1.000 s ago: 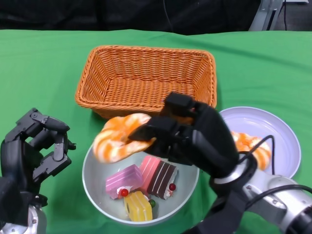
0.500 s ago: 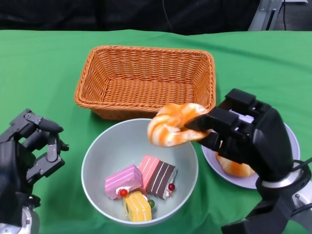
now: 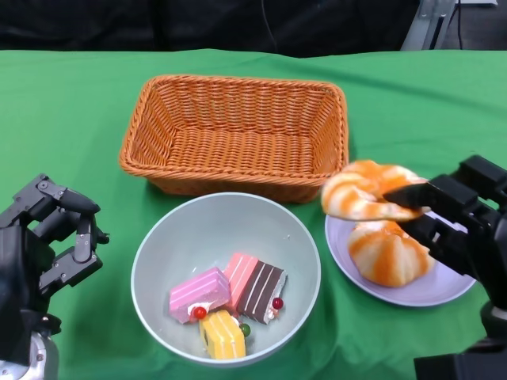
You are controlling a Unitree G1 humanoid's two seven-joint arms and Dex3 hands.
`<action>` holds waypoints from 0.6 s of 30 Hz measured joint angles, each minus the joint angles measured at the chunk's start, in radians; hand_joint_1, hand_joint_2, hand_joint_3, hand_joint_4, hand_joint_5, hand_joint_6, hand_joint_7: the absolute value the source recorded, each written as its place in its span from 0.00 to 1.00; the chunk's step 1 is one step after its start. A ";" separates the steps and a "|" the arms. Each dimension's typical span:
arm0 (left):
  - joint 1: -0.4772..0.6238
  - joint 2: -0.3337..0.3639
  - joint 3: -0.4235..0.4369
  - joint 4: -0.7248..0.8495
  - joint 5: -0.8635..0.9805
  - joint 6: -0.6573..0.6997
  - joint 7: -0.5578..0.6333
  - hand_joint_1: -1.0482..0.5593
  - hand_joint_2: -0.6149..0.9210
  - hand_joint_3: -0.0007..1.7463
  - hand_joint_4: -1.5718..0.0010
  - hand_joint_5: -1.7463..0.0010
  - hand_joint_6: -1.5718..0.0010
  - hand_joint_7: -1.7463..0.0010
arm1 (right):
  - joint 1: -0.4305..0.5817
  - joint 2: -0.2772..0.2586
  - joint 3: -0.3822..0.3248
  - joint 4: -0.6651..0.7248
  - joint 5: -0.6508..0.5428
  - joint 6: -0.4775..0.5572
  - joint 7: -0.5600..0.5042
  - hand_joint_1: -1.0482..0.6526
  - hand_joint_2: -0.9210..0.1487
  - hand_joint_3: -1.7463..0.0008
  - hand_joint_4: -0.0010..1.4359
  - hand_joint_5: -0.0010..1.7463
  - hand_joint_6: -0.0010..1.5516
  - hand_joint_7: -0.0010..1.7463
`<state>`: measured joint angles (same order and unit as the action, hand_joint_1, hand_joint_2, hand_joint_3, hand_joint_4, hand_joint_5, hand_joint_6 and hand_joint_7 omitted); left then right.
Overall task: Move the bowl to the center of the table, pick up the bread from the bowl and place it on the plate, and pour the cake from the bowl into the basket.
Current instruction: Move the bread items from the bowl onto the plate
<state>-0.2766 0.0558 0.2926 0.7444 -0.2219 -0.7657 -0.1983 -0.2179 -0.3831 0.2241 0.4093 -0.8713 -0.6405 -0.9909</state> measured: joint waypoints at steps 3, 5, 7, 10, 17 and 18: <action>0.000 0.002 0.003 0.000 -0.019 0.002 -0.011 0.65 0.76 0.65 0.51 0.04 0.51 0.19 | 0.003 -0.008 -0.017 0.052 0.010 0.008 -0.013 0.58 0.09 0.84 0.55 0.69 0.58 0.46; 0.000 0.004 0.004 0.000 -0.026 0.003 -0.018 0.65 0.75 0.66 0.51 0.04 0.50 0.19 | 0.003 -0.017 -0.023 0.087 0.011 0.010 -0.021 0.57 0.10 0.84 0.55 0.69 0.59 0.44; 0.000 0.005 0.004 0.000 -0.026 0.003 -0.020 0.65 0.74 0.67 0.51 0.04 0.50 0.19 | 0.002 -0.021 -0.028 0.119 0.012 0.009 -0.033 0.57 0.10 0.84 0.55 0.69 0.60 0.42; 0.000 0.005 0.005 0.002 -0.026 0.003 -0.021 0.65 0.74 0.68 0.50 0.04 0.50 0.18 | -0.016 -0.021 -0.035 0.191 0.017 0.010 -0.056 0.56 0.06 0.88 0.56 0.68 0.62 0.37; -0.001 0.010 0.009 0.023 -0.036 0.001 -0.046 0.64 0.75 0.67 0.50 0.04 0.51 0.18 | -0.049 -0.022 -0.041 0.315 0.035 0.017 -0.093 0.54 0.04 0.94 0.58 0.64 0.66 0.30; -0.001 0.010 0.010 0.024 -0.036 0.001 -0.046 0.64 0.75 0.66 0.50 0.04 0.51 0.18 | -0.054 -0.022 -0.041 0.326 0.036 0.022 -0.096 0.54 0.03 0.95 0.58 0.64 0.66 0.30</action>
<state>-0.2771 0.0657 0.3027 0.7688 -0.2579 -0.7650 -0.2447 -0.2715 -0.4054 0.1833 0.7351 -0.8352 -0.6186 -1.0871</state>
